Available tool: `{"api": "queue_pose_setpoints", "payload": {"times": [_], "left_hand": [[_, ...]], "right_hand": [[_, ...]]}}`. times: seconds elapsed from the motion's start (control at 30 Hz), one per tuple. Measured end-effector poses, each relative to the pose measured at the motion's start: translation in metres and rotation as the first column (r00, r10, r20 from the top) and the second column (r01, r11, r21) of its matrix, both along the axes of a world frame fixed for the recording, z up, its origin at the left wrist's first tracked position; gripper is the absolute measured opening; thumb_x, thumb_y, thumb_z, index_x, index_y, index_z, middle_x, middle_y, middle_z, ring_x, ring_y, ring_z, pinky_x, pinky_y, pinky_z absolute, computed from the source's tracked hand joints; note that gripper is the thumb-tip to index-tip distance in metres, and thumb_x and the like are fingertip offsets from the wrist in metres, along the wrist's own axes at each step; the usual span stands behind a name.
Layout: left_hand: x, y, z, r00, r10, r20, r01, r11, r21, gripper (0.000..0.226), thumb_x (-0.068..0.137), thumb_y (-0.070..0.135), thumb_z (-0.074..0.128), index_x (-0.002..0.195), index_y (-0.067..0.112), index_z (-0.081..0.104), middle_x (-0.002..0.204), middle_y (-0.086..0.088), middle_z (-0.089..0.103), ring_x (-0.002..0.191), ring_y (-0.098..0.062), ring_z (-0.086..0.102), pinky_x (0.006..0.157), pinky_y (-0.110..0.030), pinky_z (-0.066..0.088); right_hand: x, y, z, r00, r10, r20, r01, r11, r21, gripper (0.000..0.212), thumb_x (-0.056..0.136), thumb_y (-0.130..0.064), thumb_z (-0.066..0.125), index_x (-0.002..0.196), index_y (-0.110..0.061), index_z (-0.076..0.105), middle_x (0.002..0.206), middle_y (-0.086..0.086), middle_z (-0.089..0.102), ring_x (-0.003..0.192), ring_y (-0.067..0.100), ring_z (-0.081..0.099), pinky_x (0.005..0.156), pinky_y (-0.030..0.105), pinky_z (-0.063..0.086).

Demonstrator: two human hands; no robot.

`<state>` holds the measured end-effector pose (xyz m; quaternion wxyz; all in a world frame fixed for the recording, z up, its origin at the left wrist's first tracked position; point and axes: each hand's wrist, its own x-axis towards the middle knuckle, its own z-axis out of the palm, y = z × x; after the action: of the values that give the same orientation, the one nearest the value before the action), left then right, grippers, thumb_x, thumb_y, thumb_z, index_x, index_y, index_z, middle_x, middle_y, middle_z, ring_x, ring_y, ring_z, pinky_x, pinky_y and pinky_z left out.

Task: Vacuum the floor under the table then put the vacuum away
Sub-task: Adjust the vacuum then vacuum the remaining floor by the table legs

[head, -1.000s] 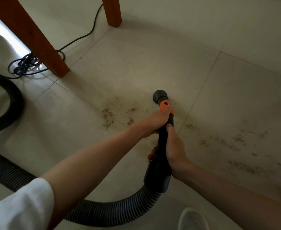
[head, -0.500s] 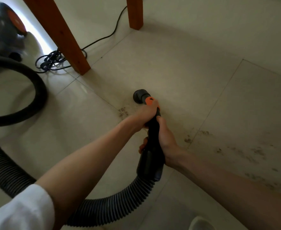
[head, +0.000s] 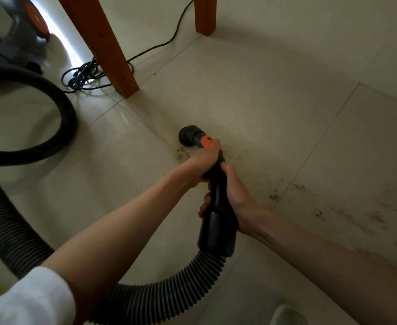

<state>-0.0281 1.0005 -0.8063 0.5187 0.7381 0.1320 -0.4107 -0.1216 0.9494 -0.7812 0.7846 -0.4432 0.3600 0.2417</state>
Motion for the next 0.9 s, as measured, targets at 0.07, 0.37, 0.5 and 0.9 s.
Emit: {"api": "queue_pose_setpoints", "payload": {"times": [0.07,0.37,0.5,0.9], "left_hand": [[-0.005,0.005,-0.003,1.0,0.019,-0.019,-0.02,1.0,-0.023,0.041,0.097,0.044,0.035,0.084,0.008,0.049,0.072,-0.006,0.05,0.063,-0.019,0.052,0.061,-0.03,0.045],[-0.024,0.016,0.0,0.999,0.041,-0.033,-0.044,0.995,-0.093,0.038,0.099,0.04,0.035,0.078,0.011,0.046,0.067,-0.004,0.047,0.056,-0.016,0.048,0.054,-0.028,0.041],[-0.027,0.023,0.005,0.997,0.063,-0.038,-0.066,0.992,-0.104,0.034,0.098,0.035,0.035,0.08,0.01,0.046,0.07,-0.004,0.047,0.06,-0.017,0.048,0.058,-0.028,0.043],[-0.039,0.04,0.01,0.985,0.154,-0.073,-0.161,0.98,-0.116,0.03,0.097,0.034,0.038,0.086,0.008,0.047,0.073,-0.006,0.049,0.064,-0.018,0.052,0.061,-0.03,0.047]], "right_hand": [[-0.005,0.001,-0.001,0.999,0.045,-0.006,-0.045,0.998,-0.036,0.052,0.096,-0.05,0.037,0.075,-0.005,0.049,0.046,0.008,0.049,0.036,0.022,0.051,0.042,0.027,0.049],[-0.022,0.007,0.0,0.991,0.132,-0.016,-0.133,0.987,-0.091,0.055,0.096,-0.052,0.033,0.077,-0.004,0.05,0.044,0.008,0.05,0.035,0.022,0.053,0.042,0.026,0.049],[-0.022,0.01,0.005,0.985,0.171,-0.012,-0.172,0.979,-0.114,0.053,0.096,-0.051,0.033,0.089,-0.002,0.051,0.044,0.008,0.052,0.036,0.022,0.054,0.041,0.026,0.05],[-0.028,0.019,0.004,0.966,0.257,-0.013,-0.257,0.957,-0.137,0.053,0.095,-0.054,0.034,0.091,-0.003,0.049,0.046,0.009,0.053,0.037,0.022,0.055,0.042,0.027,0.05]]}}
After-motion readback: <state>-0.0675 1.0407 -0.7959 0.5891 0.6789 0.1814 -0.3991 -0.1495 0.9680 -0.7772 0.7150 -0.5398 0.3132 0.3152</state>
